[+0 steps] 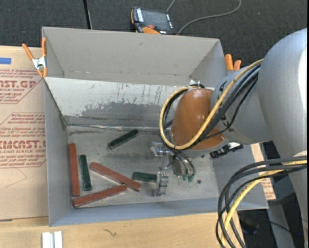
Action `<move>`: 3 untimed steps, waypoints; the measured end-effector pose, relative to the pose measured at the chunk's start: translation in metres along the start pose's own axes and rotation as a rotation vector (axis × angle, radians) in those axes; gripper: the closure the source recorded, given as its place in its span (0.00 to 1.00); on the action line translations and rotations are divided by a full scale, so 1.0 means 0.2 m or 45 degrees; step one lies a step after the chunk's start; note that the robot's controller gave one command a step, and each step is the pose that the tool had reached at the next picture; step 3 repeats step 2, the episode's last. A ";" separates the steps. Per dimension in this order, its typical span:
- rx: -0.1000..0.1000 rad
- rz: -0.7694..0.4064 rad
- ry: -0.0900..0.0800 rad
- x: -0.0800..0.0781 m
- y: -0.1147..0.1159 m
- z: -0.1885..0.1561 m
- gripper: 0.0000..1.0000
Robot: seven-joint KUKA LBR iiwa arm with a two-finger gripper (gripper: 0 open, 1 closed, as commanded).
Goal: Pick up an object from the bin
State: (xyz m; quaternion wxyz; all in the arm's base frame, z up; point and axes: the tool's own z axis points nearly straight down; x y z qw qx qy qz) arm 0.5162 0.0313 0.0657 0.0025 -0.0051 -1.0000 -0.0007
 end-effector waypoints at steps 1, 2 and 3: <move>0.001 0.001 -0.007 -0.01 0.00 -0.02 1.00; 0.002 -0.067 -0.018 0.02 0.00 -0.86 1.00; 0.002 -0.067 -0.018 0.02 0.00 -0.86 1.00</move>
Offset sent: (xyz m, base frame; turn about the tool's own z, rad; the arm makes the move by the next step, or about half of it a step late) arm 0.0000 0.0000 0.0000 0.0000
